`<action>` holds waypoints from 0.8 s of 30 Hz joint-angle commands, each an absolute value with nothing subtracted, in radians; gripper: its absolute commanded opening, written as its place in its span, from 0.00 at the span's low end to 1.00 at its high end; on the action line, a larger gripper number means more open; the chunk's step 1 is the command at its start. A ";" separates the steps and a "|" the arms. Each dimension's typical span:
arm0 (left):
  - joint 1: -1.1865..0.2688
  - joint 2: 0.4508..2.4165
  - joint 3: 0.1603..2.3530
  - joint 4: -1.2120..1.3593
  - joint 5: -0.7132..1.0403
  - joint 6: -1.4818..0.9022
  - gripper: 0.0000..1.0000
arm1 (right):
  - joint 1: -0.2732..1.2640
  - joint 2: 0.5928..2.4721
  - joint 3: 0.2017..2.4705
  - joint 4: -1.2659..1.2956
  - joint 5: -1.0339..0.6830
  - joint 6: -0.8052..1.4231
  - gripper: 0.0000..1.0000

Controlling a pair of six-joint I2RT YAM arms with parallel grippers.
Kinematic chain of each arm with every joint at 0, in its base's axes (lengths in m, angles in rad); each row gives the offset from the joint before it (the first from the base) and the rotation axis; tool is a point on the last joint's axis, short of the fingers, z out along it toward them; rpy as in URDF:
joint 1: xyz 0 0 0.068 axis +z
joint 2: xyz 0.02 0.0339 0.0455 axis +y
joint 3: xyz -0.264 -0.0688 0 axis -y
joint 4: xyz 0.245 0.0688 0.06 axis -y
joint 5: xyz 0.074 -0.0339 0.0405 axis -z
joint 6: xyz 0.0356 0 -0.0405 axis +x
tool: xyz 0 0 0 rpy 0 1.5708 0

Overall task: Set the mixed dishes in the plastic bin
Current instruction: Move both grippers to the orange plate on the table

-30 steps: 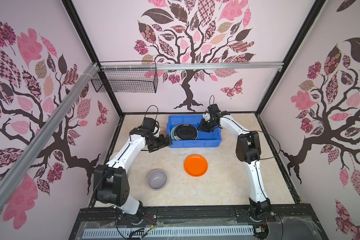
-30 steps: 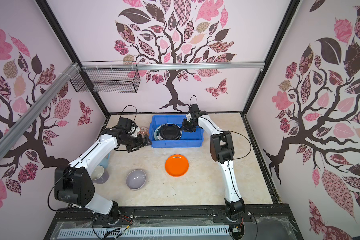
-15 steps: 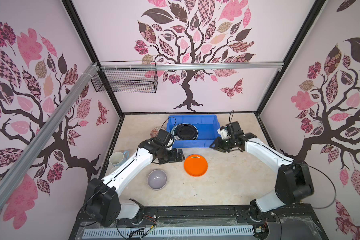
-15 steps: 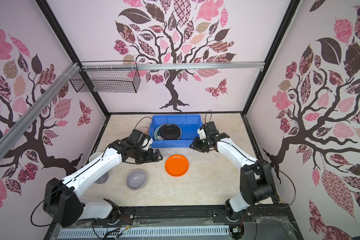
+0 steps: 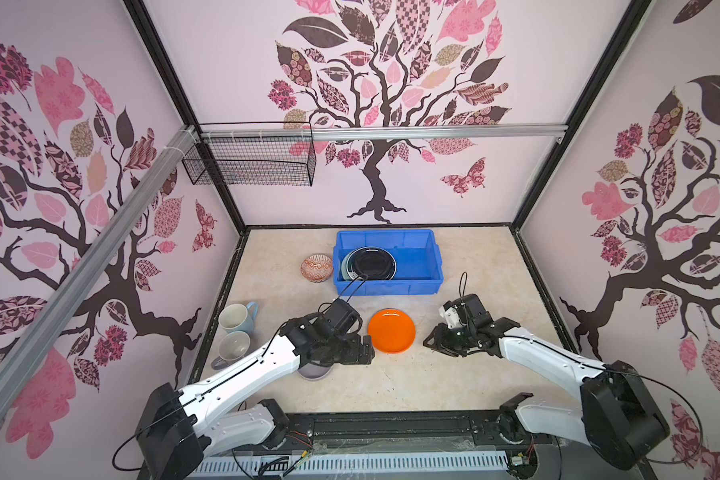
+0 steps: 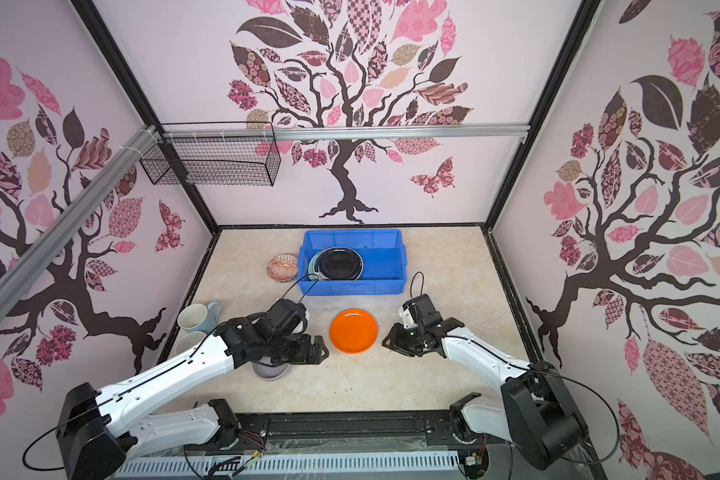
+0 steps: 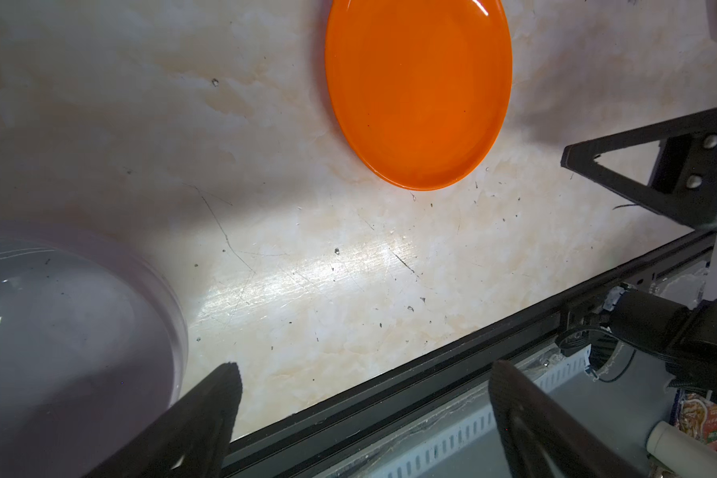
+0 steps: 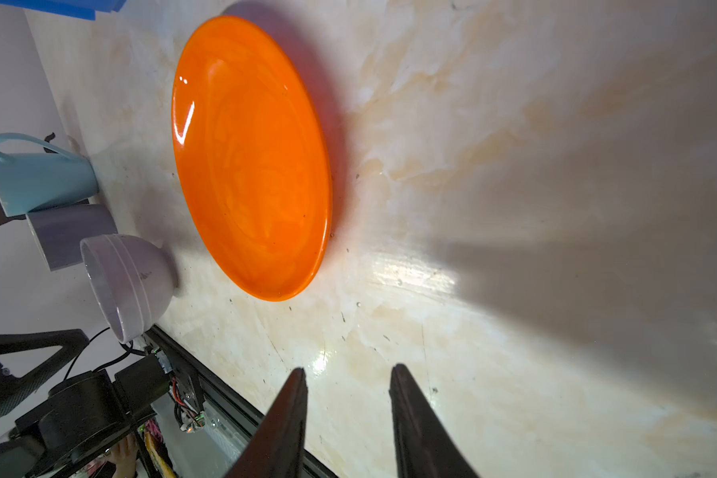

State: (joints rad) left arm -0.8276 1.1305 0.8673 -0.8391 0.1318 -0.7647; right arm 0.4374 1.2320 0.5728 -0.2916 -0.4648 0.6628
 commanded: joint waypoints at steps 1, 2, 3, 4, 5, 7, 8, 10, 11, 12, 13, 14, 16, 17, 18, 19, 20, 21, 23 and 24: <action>-0.832 1.097 0.846 -0.830 0.076 -0.805 0.98 | 0.437 1.263 0.581 -0.221 -0.479 0.675 0.37; -0.831 1.096 0.849 -0.833 0.071 -0.801 0.98 | 0.437 1.275 0.584 -0.209 -0.480 0.676 0.37; -0.831 1.097 0.854 -0.837 0.061 -0.795 0.98 | 0.437 1.291 0.588 -0.199 -0.479 0.675 0.37; -0.832 1.103 0.860 -0.839 0.053 -0.789 0.98 | 0.437 1.307 0.595 -0.190 -0.478 0.673 0.37; -0.832 1.110 0.867 -0.840 0.046 -0.783 0.98 | 0.437 1.322 0.604 -0.188 -0.480 0.669 0.37; -0.831 1.133 0.887 -0.843 0.038 -0.769 0.98 | 0.437 1.355 0.619 -0.170 -0.484 0.667 0.37; -0.831 1.147 0.900 -0.846 0.030 -0.761 0.98 | 0.437 1.374 0.627 -0.162 -0.487 0.667 0.37; -0.830 1.176 0.928 -0.851 0.022 -0.741 0.98 | 0.437 1.414 0.648 -0.154 -0.490 0.659 0.37; -0.829 1.191 0.942 -0.853 0.018 -0.731 0.98 | 0.437 1.437 0.660 -0.149 -0.493 0.656 0.37; -0.825 1.207 0.957 -0.857 0.016 -0.724 0.98 | 0.437 1.457 0.670 -0.143 -0.497 0.652 0.37; -0.819 1.219 0.969 -0.859 0.017 -0.715 0.98 | 0.437 1.476 0.679 -0.136 -0.502 0.652 0.37; -0.810 1.230 0.980 -0.859 0.020 -0.706 0.98 | 0.436 1.496 0.690 -0.130 -0.506 0.652 0.37; -0.780 1.247 0.993 -0.850 0.042 -0.684 0.98 | 0.437 1.529 0.708 -0.122 -0.513 0.650 0.37; -0.757 1.253 0.996 -0.843 0.061 -0.673 0.98 | 0.437 1.545 0.718 -0.118 -0.515 0.650 0.37; -0.732 1.258 0.996 -0.834 0.082 -0.664 0.98 | 0.437 1.563 0.727 -0.115 -0.517 0.650 0.37; -0.713 1.263 0.995 -0.826 0.095 -0.655 0.98 | 0.437 1.578 0.735 -0.113 -0.519 0.648 0.37; -0.696 1.268 0.999 -0.820 0.106 -0.644 0.98 | 0.438 1.595 0.744 -0.111 -0.523 0.646 0.37; -0.684 1.279 1.004 -0.821 0.108 -0.631 0.98 | 0.437 1.612 0.754 -0.109 -0.523 0.644 0.37; -0.665 1.301 1.017 -0.822 0.116 -0.611 0.98 | 0.438 1.645 0.769 -0.104 -0.530 0.644 0.37; -0.656 1.317 1.022 -0.823 0.122 -0.602 0.98 | 0.438 1.660 0.776 -0.101 -0.534 0.644 0.37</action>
